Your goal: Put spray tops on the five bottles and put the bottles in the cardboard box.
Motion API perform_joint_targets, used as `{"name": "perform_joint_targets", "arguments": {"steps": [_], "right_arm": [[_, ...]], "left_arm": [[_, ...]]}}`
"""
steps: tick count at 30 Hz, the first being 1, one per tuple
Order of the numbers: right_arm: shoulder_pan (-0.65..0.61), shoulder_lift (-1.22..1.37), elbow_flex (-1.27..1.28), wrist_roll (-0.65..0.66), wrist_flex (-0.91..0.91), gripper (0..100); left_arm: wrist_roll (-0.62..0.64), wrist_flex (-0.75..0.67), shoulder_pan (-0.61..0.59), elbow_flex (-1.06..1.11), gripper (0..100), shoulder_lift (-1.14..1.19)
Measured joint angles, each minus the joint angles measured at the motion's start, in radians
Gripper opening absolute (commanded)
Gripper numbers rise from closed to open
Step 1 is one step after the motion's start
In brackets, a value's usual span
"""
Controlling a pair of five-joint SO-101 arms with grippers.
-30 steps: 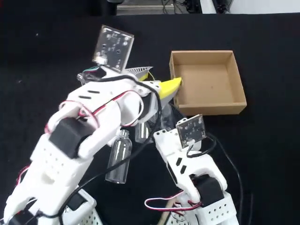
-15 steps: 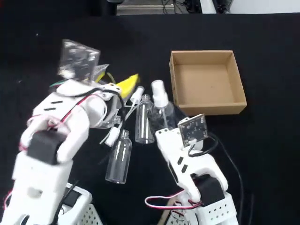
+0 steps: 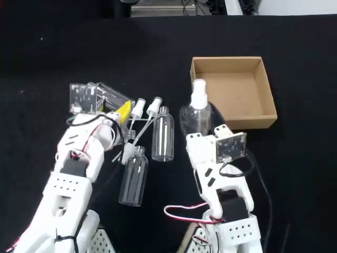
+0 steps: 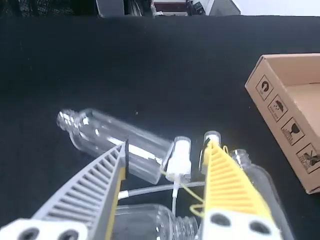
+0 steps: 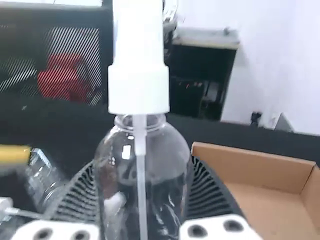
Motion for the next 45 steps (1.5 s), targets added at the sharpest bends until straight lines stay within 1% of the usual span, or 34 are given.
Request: {"name": "perform_joint_targets", "arguments": {"steps": [2, 5, 8, 13, 17, 20, 25, 34, 40, 42, 45], "right_arm": [[0.031, 0.000, 0.000, 0.002, -0.008, 1.1], [0.123, 0.000, -0.038, 0.000, 0.011, 1.1], [0.258, 0.000, -0.104, 0.031, 0.040, 1.1], [0.532, 0.000, -0.132, 0.180, 0.044, 1.1], [0.736, 0.000, -0.132, 0.212, 0.044, 1.1], [0.830, 0.000, -0.132, 0.230, 0.044, 1.1], [0.855, 0.000, -0.135, 0.302, 0.044, 1.1], [0.855, 0.026, -0.302, 0.285, 0.044, 1.1], [0.855, 0.319, -0.496, 0.284, 0.044, 1.1], [0.856, 0.437, -0.535, 0.285, 0.044, 1.1], [0.893, 0.575, -0.559, 0.284, 0.041, 1.1]], "left_arm": [[0.011, -0.054, 0.000, 0.051, 24, 0.000], [0.011, -0.098, 0.000, 0.100, 24, 0.000], [0.012, -0.107, 0.003, 0.137, 24, 0.000], [0.012, -0.109, 0.034, 0.150, 24, -0.002], [0.015, -0.109, 0.049, 0.150, 24, -0.002], [0.015, -0.109, 0.044, 0.150, 24, -0.002], [0.015, -0.109, 0.046, 0.173, 24, -0.002], [0.017, -0.109, 0.046, 0.173, 24, -0.002], [0.018, -0.109, 0.063, 0.173, 24, -0.002], [0.018, -0.109, 0.086, 0.180, 24, -0.002], [0.018, -0.109, 0.112, 0.190, 24, -0.002]]}}
